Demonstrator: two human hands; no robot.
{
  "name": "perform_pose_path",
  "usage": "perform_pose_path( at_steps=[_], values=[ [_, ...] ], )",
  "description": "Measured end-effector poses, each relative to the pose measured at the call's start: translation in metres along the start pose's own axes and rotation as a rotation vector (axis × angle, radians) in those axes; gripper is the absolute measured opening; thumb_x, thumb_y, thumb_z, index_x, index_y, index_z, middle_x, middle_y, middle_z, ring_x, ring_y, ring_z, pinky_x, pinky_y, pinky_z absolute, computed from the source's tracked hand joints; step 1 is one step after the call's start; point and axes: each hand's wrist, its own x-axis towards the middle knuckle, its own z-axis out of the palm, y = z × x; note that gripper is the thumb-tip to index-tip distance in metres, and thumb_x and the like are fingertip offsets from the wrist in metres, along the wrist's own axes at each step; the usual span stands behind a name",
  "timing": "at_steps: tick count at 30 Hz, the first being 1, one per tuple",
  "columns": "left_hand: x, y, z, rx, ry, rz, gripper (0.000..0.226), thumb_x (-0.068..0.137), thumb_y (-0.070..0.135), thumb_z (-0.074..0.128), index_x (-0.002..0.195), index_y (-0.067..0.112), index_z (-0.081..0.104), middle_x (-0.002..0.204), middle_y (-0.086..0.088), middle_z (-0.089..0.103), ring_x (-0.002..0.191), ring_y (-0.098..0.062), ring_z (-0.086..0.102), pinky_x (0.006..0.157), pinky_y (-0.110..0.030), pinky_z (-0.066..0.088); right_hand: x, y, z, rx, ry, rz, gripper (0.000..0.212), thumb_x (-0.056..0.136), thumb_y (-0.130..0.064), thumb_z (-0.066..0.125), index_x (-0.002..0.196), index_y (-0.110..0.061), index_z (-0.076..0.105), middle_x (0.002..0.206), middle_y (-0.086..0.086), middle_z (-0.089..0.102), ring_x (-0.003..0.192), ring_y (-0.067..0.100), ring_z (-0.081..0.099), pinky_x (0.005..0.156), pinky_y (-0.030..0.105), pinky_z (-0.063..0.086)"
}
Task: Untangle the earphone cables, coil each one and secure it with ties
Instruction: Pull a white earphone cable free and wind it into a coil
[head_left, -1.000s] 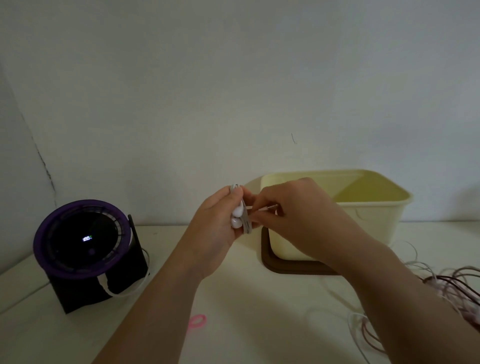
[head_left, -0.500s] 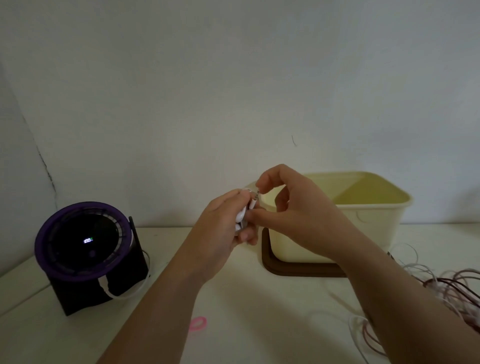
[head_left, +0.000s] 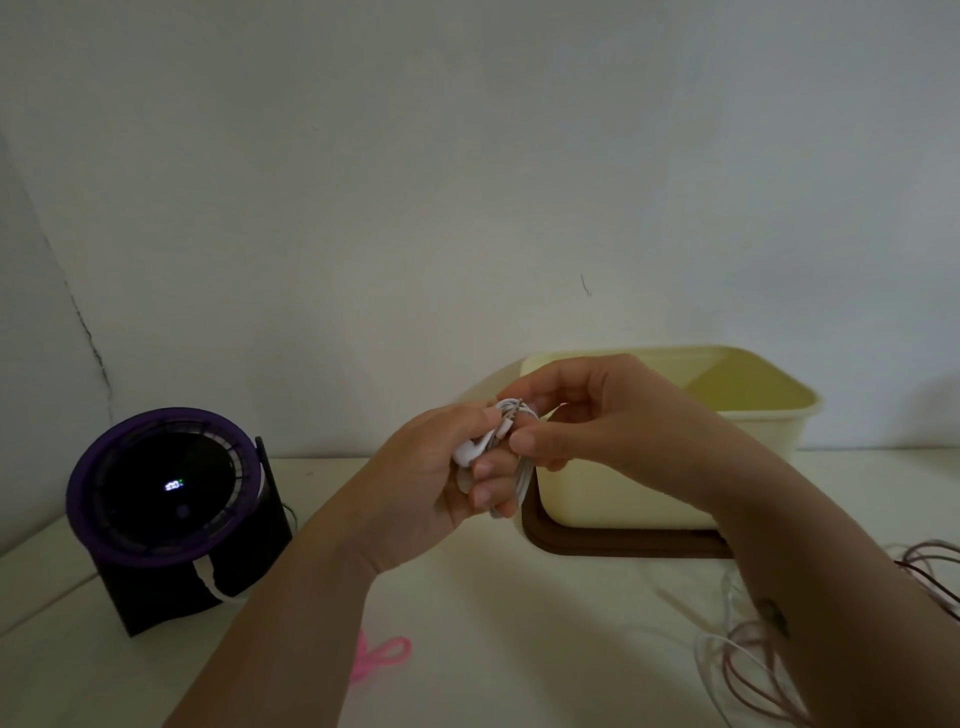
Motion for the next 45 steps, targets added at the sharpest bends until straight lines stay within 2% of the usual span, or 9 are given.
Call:
perform_pose_path(
  at_steps=[6, 11, 16, 19, 26, 32, 37, 41, 45],
  values=[
    [-0.001, -0.002, -0.004, 0.010, -0.026, 0.017, 0.025, 0.087, 0.025, 0.044, 0.077, 0.014, 0.065, 0.052, 0.004, 0.038, 0.044, -0.008, 0.040, 0.053, -0.024, 0.047, 0.000, 0.003, -0.001, 0.136, -0.029, 0.026, 0.036, 0.067, -0.028, 0.072, 0.100, -0.015, 0.071, 0.085, 0.003, 0.071, 0.076, 0.013, 0.065, 0.068, 0.020, 0.049],
    [-0.003, -0.004, -0.008, 0.174, -0.071, 0.064, 0.029, 0.090, 0.028, 0.041, 0.078, 0.020, 0.066, 0.059, 0.006, 0.044, 0.055, -0.009, 0.049, 0.065, -0.023, 0.049, 0.002, 0.003, 0.002, 0.062, 0.047, 0.016, 0.016, 0.077, -0.023, 0.072, 0.092, -0.016, 0.073, 0.077, 0.004, 0.072, 0.069, 0.010, 0.064, 0.065, 0.020, 0.049],
    [-0.002, -0.004, -0.010, 0.481, 0.062, 0.088, 0.041, 0.096, 0.030, 0.042, 0.093, -0.009, 0.052, 0.059, 0.011, 0.056, 0.062, -0.008, 0.057, 0.078, -0.035, 0.051, 0.001, 0.000, 0.002, -0.015, 0.084, 0.011, 0.008, 0.080, -0.017, 0.072, 0.087, -0.015, 0.074, 0.071, 0.004, 0.071, 0.062, 0.010, 0.063, 0.062, 0.020, 0.051],
    [0.000, -0.004, -0.006, 0.538, 0.175, 0.104, 0.031, 0.100, 0.018, 0.039, 0.077, 0.004, 0.054, 0.058, 0.008, 0.059, 0.059, -0.008, 0.059, 0.073, -0.036, 0.052, 0.002, -0.001, 0.005, -0.107, 0.159, -0.008, 0.005, 0.080, -0.019, 0.072, 0.084, -0.016, 0.073, 0.068, 0.002, 0.072, 0.059, 0.008, 0.064, 0.060, 0.019, 0.051],
    [0.004, -0.007, 0.002, 0.434, 0.289, 0.151, 0.014, 0.099, 0.016, 0.039, 0.096, 0.011, 0.052, 0.057, 0.012, 0.055, 0.054, -0.004, 0.054, 0.056, -0.022, 0.049, 0.004, -0.002, 0.011, -0.129, 0.266, -0.044, 0.006, 0.082, -0.014, 0.070, 0.079, -0.018, 0.073, 0.057, -0.009, 0.065, 0.052, 0.000, 0.059, 0.054, 0.011, 0.045],
    [0.004, -0.007, 0.004, 0.105, 0.232, 0.113, 0.016, 0.097, 0.011, 0.040, 0.094, 0.006, 0.055, 0.061, 0.004, 0.056, 0.055, -0.007, 0.051, 0.054, -0.020, 0.048, 0.006, 0.002, 0.008, -0.006, 0.223, -0.029, 0.007, 0.082, -0.010, 0.069, 0.080, -0.017, 0.071, 0.062, -0.005, 0.065, 0.051, 0.005, 0.053, 0.051, 0.016, 0.044],
    [0.008, -0.014, 0.011, 0.019, 0.237, 0.160, 0.014, 0.089, 0.013, 0.048, 0.093, 0.004, 0.057, 0.063, 0.001, 0.059, 0.056, -0.008, 0.055, 0.057, -0.020, 0.050, 0.005, 0.004, 0.005, 0.068, 0.212, -0.015, 0.007, 0.084, -0.009, 0.067, 0.082, -0.015, 0.071, 0.061, -0.005, 0.063, 0.052, 0.007, 0.052, 0.053, 0.018, 0.043],
    [0.011, -0.014, 0.010, 0.099, 0.314, 0.245, 0.028, 0.073, 0.029, 0.057, 0.090, 0.007, 0.065, 0.069, -0.001, 0.063, 0.065, -0.010, 0.059, 0.060, -0.020, 0.051, 0.005, 0.002, 0.006, 0.106, 0.244, -0.038, 0.007, 0.085, -0.008, 0.065, 0.082, -0.013, 0.070, 0.060, -0.003, 0.063, 0.050, 0.007, 0.053, 0.051, 0.016, 0.043],
    [0.011, -0.016, 0.008, 0.162, 0.342, 0.223, 0.026, 0.078, 0.031, 0.057, 0.092, 0.012, 0.066, 0.078, -0.003, 0.065, 0.077, -0.013, 0.062, 0.071, -0.025, 0.054, 0.007, 0.004, 0.008, 0.136, 0.251, -0.024, 0.010, 0.084, -0.007, 0.066, 0.079, -0.014, 0.070, 0.063, 0.002, 0.065, 0.051, 0.010, 0.054, 0.053, 0.019, 0.044]
  ],
)
